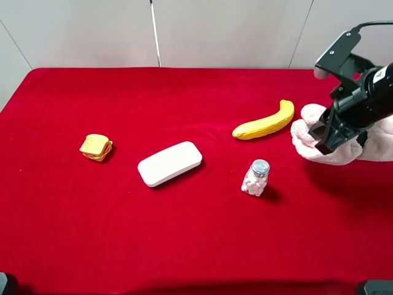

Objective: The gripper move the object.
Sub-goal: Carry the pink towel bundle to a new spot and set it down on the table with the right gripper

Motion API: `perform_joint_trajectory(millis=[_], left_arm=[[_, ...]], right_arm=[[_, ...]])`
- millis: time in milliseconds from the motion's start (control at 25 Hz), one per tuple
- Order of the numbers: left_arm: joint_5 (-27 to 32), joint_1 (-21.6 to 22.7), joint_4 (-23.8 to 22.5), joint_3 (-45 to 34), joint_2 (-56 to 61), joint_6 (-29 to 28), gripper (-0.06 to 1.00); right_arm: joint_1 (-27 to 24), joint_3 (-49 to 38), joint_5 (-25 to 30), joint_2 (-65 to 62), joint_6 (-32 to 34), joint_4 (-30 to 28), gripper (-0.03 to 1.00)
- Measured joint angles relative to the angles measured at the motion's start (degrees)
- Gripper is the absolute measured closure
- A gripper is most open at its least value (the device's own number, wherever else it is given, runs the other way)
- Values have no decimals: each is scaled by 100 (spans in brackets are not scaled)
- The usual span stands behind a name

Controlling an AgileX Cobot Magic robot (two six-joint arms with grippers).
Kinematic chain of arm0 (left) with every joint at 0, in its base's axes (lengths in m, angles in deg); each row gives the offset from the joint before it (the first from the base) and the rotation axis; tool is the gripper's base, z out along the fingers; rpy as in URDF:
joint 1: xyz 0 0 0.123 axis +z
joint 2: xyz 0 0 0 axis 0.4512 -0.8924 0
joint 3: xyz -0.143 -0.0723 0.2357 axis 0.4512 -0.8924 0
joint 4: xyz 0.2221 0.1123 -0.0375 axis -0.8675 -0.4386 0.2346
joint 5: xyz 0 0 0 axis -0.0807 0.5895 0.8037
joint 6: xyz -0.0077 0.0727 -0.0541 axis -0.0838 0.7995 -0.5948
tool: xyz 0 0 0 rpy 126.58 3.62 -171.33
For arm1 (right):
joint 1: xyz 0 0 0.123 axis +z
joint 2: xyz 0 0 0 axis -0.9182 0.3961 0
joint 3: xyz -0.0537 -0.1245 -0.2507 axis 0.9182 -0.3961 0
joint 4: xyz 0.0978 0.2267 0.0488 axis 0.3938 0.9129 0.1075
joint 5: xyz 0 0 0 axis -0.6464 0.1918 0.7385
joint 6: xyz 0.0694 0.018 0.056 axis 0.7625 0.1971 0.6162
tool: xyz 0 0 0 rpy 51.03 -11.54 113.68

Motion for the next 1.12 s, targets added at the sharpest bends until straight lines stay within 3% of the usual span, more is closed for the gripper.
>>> perform_joint_trajectory(millis=[360, 1120], left_arm=[[0, 0, 0, 0, 0, 0, 5], [0, 0, 0, 0, 0, 0, 5]], right_arm=[[0, -588, -704, -4, 4, 4, 76], [0, -814, -1321, 791, 4, 11, 76]])
